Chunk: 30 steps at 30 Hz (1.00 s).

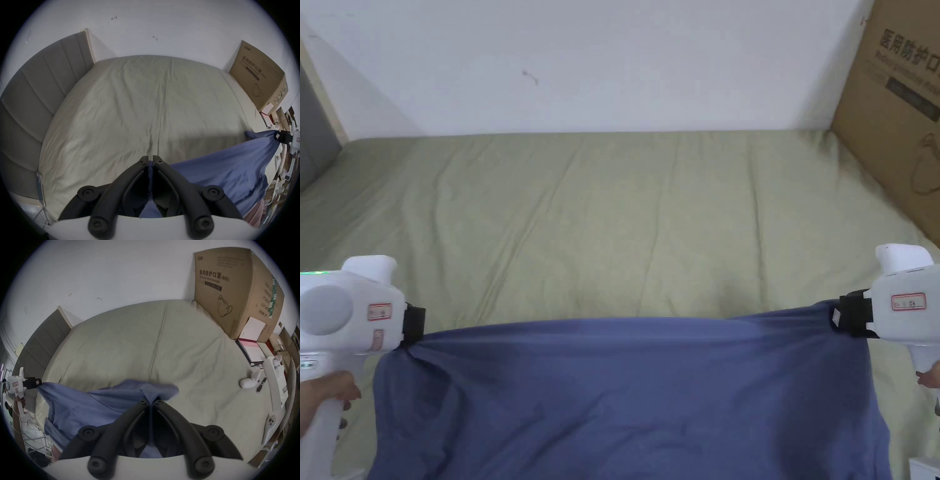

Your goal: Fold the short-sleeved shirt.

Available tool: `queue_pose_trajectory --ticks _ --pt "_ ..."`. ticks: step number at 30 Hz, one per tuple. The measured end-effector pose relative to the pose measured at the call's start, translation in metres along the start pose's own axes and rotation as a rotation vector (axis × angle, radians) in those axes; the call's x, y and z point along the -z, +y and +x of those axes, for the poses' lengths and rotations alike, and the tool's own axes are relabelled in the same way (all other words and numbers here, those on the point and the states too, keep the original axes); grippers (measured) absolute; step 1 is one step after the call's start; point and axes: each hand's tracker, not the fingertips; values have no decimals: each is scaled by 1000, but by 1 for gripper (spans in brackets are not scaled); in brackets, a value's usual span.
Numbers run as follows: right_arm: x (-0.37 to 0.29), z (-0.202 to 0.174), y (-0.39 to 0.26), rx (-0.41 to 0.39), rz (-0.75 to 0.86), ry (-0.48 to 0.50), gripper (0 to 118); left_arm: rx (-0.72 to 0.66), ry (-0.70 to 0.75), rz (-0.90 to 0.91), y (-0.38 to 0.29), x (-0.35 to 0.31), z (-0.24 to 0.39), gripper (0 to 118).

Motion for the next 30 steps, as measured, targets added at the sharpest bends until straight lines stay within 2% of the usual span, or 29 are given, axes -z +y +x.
queue_pose_trajectory --ticks 7,13,14,15,16,17,18,19,22,25,26,27,28,29,30 --pt "-74 -4 -104 -15 -42 0 2 59 3 -30 -91 -66 -9 2" --pt "-52 2 -200 -19 -206 -51 2 -12 -15 -158 -167 -54 -23 3" --pt "-48 3 -208 -12 -220 -62 3 -18 -24 -156 -175 -51 -24 6" --pt "-45 4 -215 -1 -211 -56 13 -28 -26 -162 -180 -49 -24 17" --pt "-44 5 -218 1 -212 -54 35 -41 -18 -172 -184 -48 -23 39" --pt "-44 5 -218 6 -215 -69 75 -53 -13 -172 -187 -48 -24 74" --pt "-44 4 -217 8 -210 -90 94 -57 -6 -178 -188 -49 -25 93" --pt "-44 4 -216 0 -209 -107 96 -61 -5 -179 -189 -51 -24 100" --pt "-56 2 -199 26 -146 -117 96 -88 -34 -135 -185 -67 -22 99" --pt "-69 -7 -179 60 -74 -52 95 -103 -59 -78 -179 -85 -16 98" --pt "-72 -12 -174 45 -49 -48 88 -114 -83 -53 -178 -90 -14 92" --pt "-75 -20 -169 22 -18 -46 68 -131 -119 -29 -177 -97 -13 77" --pt "-76 -28 -166 8 10 -62 36 -146 -146 -15 -177 -100 -12 49" --pt "-75 -37 -165 8 20 -75 1 -154 -161 -12 -178 -100 -12 7" --pt "-73 -44 -163 14 21 -66 1 -160 -151 -9 -181 -100 -12 1"
